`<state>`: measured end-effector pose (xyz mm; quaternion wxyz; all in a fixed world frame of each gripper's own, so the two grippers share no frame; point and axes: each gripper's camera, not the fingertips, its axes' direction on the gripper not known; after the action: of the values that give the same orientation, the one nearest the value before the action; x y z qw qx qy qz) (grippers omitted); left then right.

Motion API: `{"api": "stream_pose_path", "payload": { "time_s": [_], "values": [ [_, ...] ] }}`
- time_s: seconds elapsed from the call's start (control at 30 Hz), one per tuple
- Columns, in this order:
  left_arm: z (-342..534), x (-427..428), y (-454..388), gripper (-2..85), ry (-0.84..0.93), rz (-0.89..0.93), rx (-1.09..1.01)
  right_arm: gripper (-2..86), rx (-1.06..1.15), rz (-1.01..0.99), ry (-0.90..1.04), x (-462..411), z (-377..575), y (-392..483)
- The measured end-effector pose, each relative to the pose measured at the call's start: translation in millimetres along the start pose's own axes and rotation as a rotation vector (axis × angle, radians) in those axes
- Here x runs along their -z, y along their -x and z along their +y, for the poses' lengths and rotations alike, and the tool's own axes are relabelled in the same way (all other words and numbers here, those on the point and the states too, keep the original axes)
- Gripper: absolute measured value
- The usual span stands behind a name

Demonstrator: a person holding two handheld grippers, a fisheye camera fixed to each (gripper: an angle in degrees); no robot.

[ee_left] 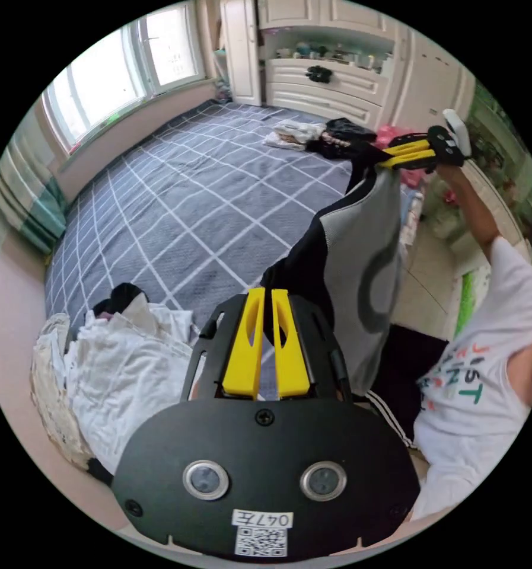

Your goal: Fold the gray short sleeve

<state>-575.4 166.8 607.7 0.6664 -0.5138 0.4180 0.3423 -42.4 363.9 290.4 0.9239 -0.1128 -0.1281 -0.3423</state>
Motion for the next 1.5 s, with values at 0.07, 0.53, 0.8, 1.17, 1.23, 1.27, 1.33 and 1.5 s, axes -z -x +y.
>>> {"api": "stream_pose_path", "payload": {
  "time_s": [0.07,0.53,0.8,1.17,1.23,1.27,1.33,1.5],
  "values": [
    [-44,-4,26,0.6,-0.012,-0.017,0.050,0.7,-0.090,0.025,0.043,-22,-16,-53],
    [-181,-126,131,19.5,-0.098,-0.237,0.303,10.4,-0.424,0.414,0.056,-191,-19,-194],
    [-34,-140,60,17.3,-0.088,0.281,0.279,9.8,-0.448,0.120,-0.065,-102,150,-122],
    [21,-189,-44,16.2,0.027,-0.005,0.489,9.6,-0.779,-0.057,0.006,-25,315,3],
    [12,-207,-54,16.7,0.092,0.000,0.488,10.1,-0.767,-0.046,0.047,-26,319,4],
    [8,-217,-60,16.6,0.116,0.021,0.496,10.3,-0.747,-0.027,0.098,-29,321,3],
    [2,-223,-70,14.8,0.144,-0.056,0.495,10.5,-0.742,0.003,0.155,-35,324,-3],
    [-16,-234,-107,6.3,0.192,-0.124,0.451,10.5,-0.844,-0.121,0.199,-56,341,-22]
  ]
}}
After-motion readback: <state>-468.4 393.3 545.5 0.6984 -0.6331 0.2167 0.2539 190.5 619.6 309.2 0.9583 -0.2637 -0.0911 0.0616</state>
